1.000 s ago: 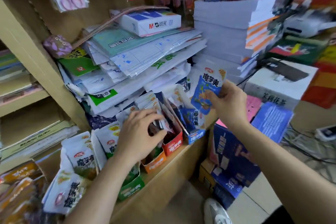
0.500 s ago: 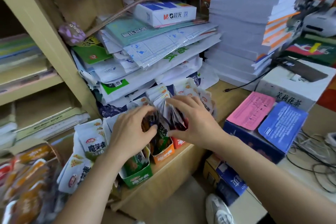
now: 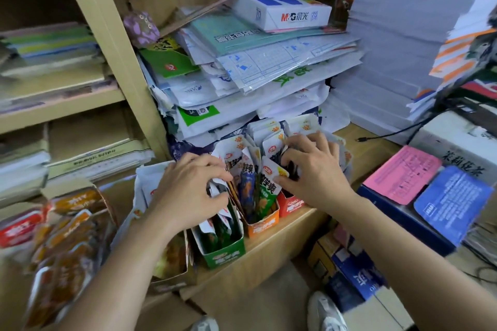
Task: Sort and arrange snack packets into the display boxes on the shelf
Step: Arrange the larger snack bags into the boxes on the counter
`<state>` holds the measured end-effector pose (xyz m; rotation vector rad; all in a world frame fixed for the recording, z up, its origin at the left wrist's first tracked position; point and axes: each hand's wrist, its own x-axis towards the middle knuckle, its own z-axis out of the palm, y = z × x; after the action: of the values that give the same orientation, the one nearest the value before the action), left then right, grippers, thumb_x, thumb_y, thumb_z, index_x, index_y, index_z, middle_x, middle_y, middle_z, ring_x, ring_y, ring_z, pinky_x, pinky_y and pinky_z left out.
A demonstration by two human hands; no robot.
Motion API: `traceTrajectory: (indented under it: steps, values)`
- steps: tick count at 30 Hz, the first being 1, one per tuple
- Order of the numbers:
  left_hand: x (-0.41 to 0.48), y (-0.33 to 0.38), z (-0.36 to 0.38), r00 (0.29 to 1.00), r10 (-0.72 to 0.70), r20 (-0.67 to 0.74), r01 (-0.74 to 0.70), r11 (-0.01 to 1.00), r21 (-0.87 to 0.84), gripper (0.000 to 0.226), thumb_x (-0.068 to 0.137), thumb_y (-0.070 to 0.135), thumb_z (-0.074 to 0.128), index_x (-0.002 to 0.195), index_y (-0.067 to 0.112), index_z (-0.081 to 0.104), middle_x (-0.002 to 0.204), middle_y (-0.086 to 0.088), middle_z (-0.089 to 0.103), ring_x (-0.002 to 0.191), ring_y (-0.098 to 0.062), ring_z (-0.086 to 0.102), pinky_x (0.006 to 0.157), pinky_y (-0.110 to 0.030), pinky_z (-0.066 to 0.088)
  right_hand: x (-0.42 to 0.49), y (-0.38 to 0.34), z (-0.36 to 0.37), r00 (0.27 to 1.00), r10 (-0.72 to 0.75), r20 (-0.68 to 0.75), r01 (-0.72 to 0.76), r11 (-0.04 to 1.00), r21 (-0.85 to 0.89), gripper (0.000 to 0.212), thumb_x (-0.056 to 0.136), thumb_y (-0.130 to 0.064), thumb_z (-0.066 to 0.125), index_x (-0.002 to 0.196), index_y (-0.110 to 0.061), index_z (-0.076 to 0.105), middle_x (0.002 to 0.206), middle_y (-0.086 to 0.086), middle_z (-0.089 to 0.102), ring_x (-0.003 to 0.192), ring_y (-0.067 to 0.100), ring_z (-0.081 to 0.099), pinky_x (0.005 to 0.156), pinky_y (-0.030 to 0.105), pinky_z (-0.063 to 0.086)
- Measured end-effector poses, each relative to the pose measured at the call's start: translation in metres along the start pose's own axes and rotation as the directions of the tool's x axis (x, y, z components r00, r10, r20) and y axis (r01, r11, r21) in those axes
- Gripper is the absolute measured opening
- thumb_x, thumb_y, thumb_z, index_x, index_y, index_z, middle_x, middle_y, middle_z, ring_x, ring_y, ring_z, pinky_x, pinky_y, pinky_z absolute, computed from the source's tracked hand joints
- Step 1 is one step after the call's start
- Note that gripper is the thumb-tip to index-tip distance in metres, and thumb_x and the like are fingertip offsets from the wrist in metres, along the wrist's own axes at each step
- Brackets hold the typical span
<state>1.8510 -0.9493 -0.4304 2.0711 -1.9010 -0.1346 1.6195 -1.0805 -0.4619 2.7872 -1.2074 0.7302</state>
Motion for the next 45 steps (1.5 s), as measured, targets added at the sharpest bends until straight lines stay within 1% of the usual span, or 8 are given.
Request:
traceTrajectory:
  steps: [7,13,23,30,34,38,42,45]
  values:
    - [0.002,0.0,0.003,1.0,-0.013,-0.016,0.013,0.999,-0.032,0.029,0.083,0.037,0.071,0.111,0.043,0.069,0.123,0.025,0.057,0.109,-0.007,0.041,0.072,-0.023,0.031,-0.004,-0.016,0.012,0.999,0.03,-0.028,-0.028,0.995,0.091,0.013,0.081,-0.037,0.076,0.08,-0.024,0.074,0.139,-0.01,0.051,0.129,0.028,0.032,0.092,0.051,0.029]
    - [0.001,0.001,0.008,1.0,-0.005,-0.012,0.005,1.0,-0.031,0.053,0.086,0.036,0.067,0.138,0.039,0.057,0.134,0.025,0.049,0.119,-0.003,0.034,0.082,-0.026,0.033,0.008,-0.027,0.016,0.996,0.084,-0.034,-0.076,0.981,0.177,0.018,0.083,-0.041,0.076,0.084,-0.023,0.076,0.136,-0.011,0.054,0.127,0.027,0.03,0.087,0.042,0.02]
    - [-0.013,-0.013,0.005,0.997,0.031,-0.077,-0.03,1.0,0.007,0.055,0.078,0.054,0.05,0.128,0.041,0.065,0.144,0.026,0.048,0.129,-0.008,0.038,0.106,-0.038,0.039,0.036,-0.067,0.017,0.98,0.189,0.069,-0.192,0.981,0.035,0.049,0.078,-0.07,0.065,0.096,-0.025,0.076,0.136,-0.004,0.047,0.127,0.033,0.03,0.101,0.055,0.027]
    - [-0.017,-0.019,0.004,0.996,0.0,-0.093,-0.003,0.999,-0.037,0.053,0.077,0.059,0.048,0.123,0.044,0.068,0.141,0.027,0.051,0.125,-0.005,0.043,0.105,-0.034,0.035,0.045,-0.069,0.023,0.959,0.282,-0.023,-0.273,0.943,0.193,0.015,0.086,-0.034,0.069,0.085,-0.023,0.079,0.125,-0.006,0.055,0.122,0.029,0.033,0.092,0.045,0.022]
    - [-0.014,-0.016,0.005,0.995,-0.001,-0.098,-0.002,1.0,-0.029,0.048,0.076,0.053,0.055,0.121,0.044,0.069,0.14,0.027,0.051,0.123,-0.006,0.044,0.103,-0.033,0.035,0.043,-0.051,0.005,0.886,0.41,-0.218,-0.302,0.865,0.4,0.012,0.088,-0.029,0.072,0.083,-0.019,0.078,0.107,-0.009,0.063,0.106,0.017,0.037,0.078,0.032,0.013]
    - [-0.011,-0.01,0.007,0.993,0.002,-0.117,-0.005,1.0,-0.026,0.047,0.075,0.051,0.059,0.12,0.042,0.069,0.141,0.024,0.051,0.122,-0.007,0.044,0.103,-0.039,0.041,0.032,-0.041,-0.015,0.856,0.425,-0.294,-0.202,0.798,0.568,0.023,0.094,-0.025,0.068,0.076,-0.011,0.071,0.06,0.0,0.057,0.059,0.021,0.05,0.058,0.035,0.036]
    - [-0.011,-0.005,0.009,0.991,-0.029,-0.132,0.026,0.999,-0.027,0.05,0.076,0.043,0.073,0.125,0.041,0.066,0.149,0.016,0.043,0.13,-0.014,0.039,0.105,-0.043,0.043,0.024,-0.038,-0.027,0.804,0.451,-0.387,-0.178,0.805,0.566,0.017,0.096,-0.024,0.067,0.085,-0.014,0.075,0.056,-0.009,0.052,0.047,0.009,0.044,0.05,0.015,0.032]
    - [-0.011,-0.003,0.009,0.983,-0.1,-0.151,0.093,0.994,-0.053,0.062,0.075,0.036,0.079,0.134,0.042,0.06,0.152,0.012,0.038,0.135,-0.017,0.035,0.104,-0.041,0.04,0.019,-0.03,-0.029,0.785,0.477,-0.396,-0.189,0.792,0.581,0.014,0.095,-0.022,0.067,0.085,-0.015,0.074,0.058,-0.013,0.051,0.048,0.007,0.044,0.05,0.013,0.029]
